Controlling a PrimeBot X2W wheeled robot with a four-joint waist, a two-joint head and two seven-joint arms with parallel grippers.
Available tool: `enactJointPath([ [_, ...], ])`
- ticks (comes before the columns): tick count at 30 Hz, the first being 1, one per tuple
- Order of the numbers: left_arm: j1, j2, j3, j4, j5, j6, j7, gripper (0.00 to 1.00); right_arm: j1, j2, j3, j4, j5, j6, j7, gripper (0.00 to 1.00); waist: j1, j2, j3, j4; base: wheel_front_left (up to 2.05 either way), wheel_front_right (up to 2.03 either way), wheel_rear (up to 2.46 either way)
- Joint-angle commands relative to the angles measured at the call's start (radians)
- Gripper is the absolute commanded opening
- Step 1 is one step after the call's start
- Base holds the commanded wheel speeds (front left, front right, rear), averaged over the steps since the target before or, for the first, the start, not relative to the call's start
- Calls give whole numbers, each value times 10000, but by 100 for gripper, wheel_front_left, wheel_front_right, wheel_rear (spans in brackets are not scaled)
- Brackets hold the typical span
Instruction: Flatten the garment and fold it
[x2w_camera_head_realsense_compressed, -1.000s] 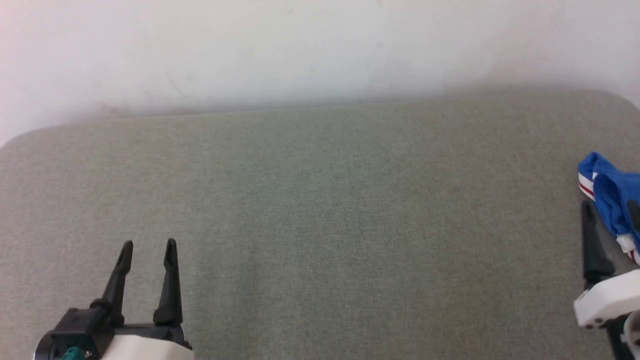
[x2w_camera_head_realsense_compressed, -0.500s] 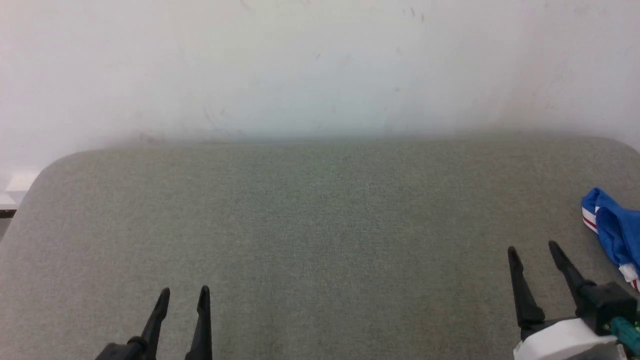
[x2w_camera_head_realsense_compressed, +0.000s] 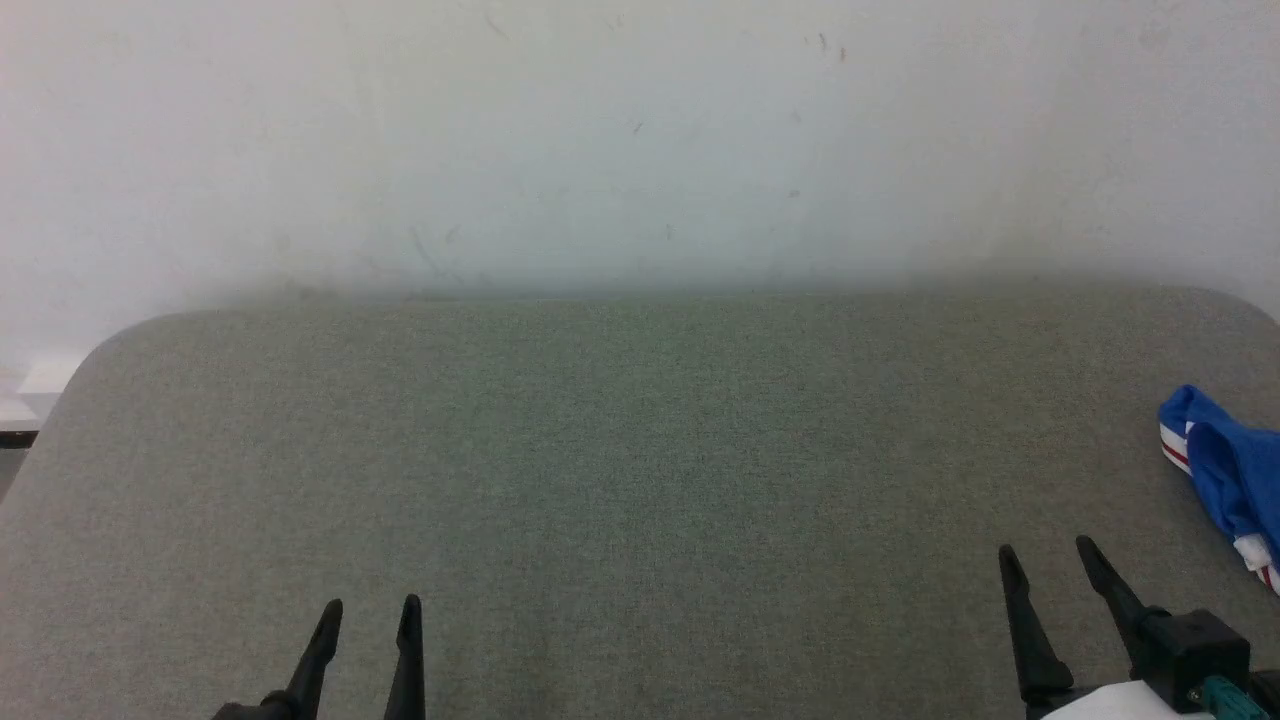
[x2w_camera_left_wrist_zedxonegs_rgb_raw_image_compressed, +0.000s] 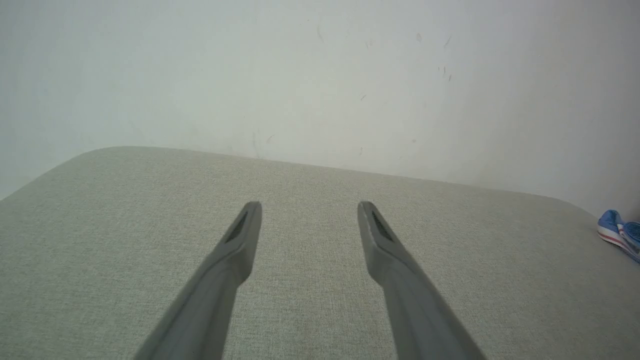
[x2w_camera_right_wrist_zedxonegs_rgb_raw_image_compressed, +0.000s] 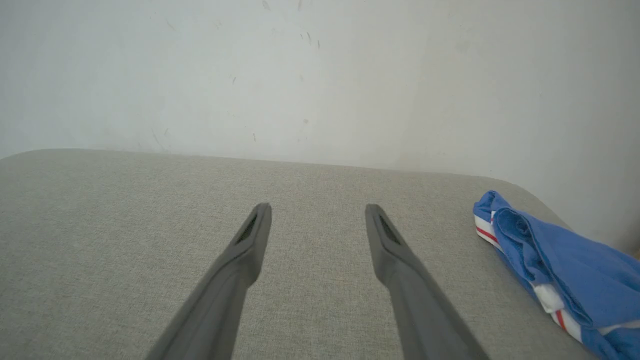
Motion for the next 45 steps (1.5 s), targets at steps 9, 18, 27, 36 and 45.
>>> enactJointPath([
  [9, 58, 0, 0, 69, 34, -4, 11, 0, 108, -4, 2, 161, 81, 2, -37, 0, 0, 0, -23, 33, 0, 0, 0],
  [18, -109, -139, 134, 117, 286, -102, 167, 0, -19, -3, 38, 165, 48, 1, 33, 0, 0, 0, 18, 2, 0, 0, 0],
  [27, -305, -303, 292, 174, 582, -216, 351, 0, -169, 0, 80, 170, 9, -1, 116, 0, 0, 0, 66, -34, 0, 0, 0],
  [36, -501, -466, 449, 232, 877, -330, 534, 0, -318, 4, 123, 175, -30, -2, 199, 0, 0, 0, 113, -70, 0, 0, 0],
  [45, -675, -611, 589, 283, 1139, -431, 698, 0, -451, 6, 161, 180, -65, -4, 272, 0, 0, 0, 156, -102, 0, 0, 0],
])
